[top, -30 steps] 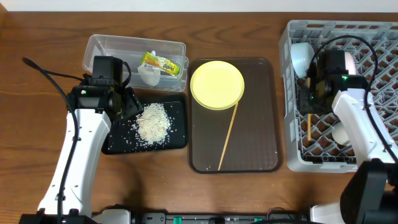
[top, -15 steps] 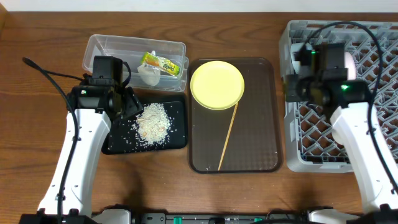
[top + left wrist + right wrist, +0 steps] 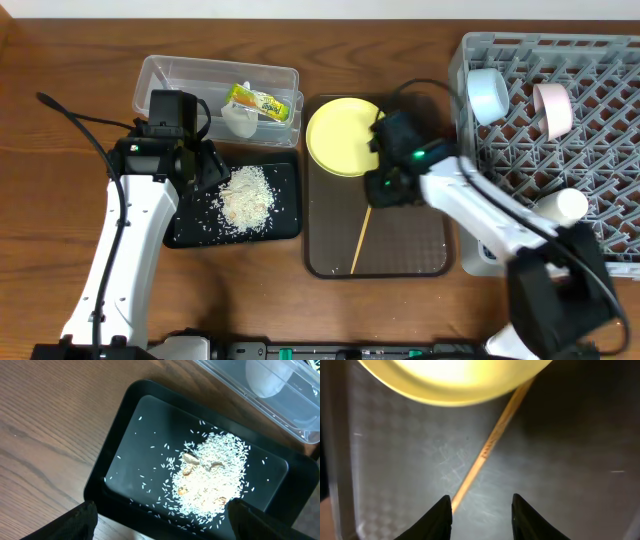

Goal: Sort waste into correct bins and load items into the dishwasher rack
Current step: 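Reach right gripper back to the second chopstick and grasp it, then carry the second chopstick into the rack with right gripper, then reach right gripper to the yellow plate rim and grasp it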

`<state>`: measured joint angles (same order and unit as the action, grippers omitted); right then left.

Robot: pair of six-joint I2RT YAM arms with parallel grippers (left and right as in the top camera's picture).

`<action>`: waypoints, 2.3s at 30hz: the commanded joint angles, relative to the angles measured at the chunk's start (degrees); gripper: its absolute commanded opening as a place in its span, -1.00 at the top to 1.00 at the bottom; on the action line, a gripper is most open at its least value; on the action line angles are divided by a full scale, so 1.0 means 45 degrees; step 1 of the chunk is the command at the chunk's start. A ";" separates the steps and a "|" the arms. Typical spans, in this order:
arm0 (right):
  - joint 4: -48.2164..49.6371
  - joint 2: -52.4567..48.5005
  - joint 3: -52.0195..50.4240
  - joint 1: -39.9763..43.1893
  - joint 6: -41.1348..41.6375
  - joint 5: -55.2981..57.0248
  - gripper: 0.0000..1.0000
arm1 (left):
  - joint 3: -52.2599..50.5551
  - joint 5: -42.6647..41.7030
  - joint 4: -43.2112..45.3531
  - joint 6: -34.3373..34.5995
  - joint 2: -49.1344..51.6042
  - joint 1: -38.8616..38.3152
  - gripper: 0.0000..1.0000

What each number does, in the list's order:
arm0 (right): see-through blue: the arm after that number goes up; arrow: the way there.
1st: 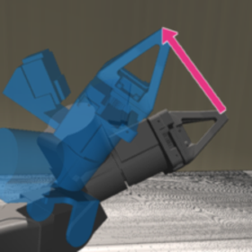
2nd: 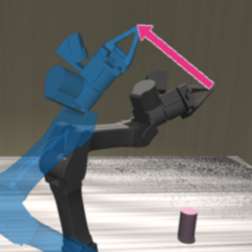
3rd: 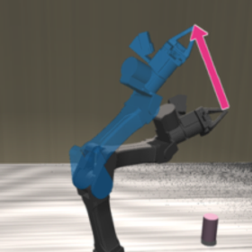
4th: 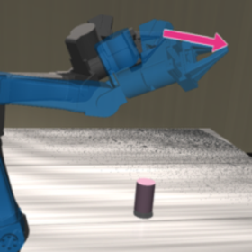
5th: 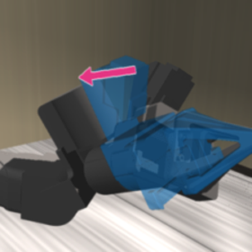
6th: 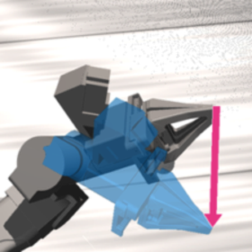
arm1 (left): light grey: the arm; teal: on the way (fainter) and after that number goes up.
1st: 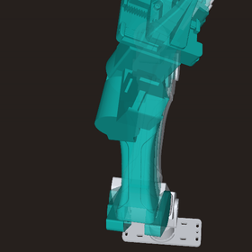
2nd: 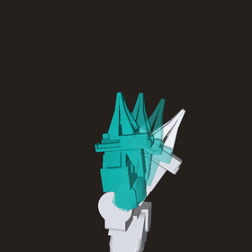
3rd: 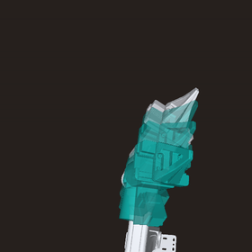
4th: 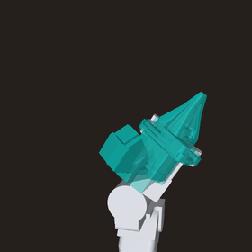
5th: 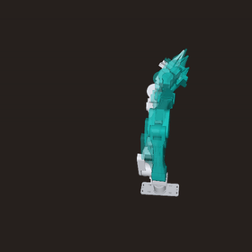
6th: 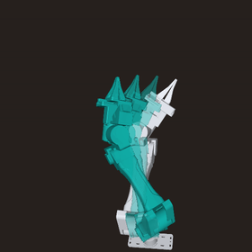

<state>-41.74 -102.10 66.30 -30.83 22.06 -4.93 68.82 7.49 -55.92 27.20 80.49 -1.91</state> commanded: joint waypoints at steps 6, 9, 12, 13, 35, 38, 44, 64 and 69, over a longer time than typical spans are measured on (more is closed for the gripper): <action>0.0374 -0.1457 -0.0078 -0.0748 0.2691 0.1112 0.77 | -0.0058 0.0151 -0.0044 0.0121 0.0087 0.0053 -0.71; 0.0214 -0.1321 -0.0063 -0.0588 0.2919 0.1506 0.98 | -0.0058 0.0151 -0.0053 0.0121 0.0087 0.0053 -0.71; -0.0243 -0.0685 -0.0039 -0.0126 0.2900 0.2035 0.98 | -0.0058 0.0151 -0.0053 0.0121 0.0087 0.0053 -0.71; -0.0447 -0.0384 -0.0010 0.0068 0.2880 0.2239 0.98 | -0.0058 0.0151 -0.0049 0.0121 0.0087 0.0053 -0.72; -0.2064 0.3254 0.0738 0.6737 -0.4886 0.2667 0.98 | -0.0058 0.0151 -0.0044 0.0126 0.0087 0.0053 -0.71; -0.2040 0.2506 0.0738 0.6844 -0.4847 0.2633 0.98 | -0.0058 0.0151 -0.0049 0.0126 0.0087 0.0053 -0.71; -0.1865 0.2327 0.0884 0.6834 -0.4483 0.2399 0.14 | -0.0058 0.0151 -0.0044 0.0121 0.0087 0.0053 -0.72; 0.2472 0.0845 0.1132 0.2375 -0.0073 0.1064 0.05 | -0.0058 0.0151 -0.0039 0.0121 0.0087 0.0053 -0.71; 0.3449 -0.1035 0.1132 0.1826 0.1564 0.1467 0.11 | -0.0058 0.0151 -0.0044 0.0121 0.0087 0.0053 -0.71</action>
<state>-27.62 -103.37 71.40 -21.58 22.09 -1.23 68.82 7.49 -55.92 27.22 80.49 -1.93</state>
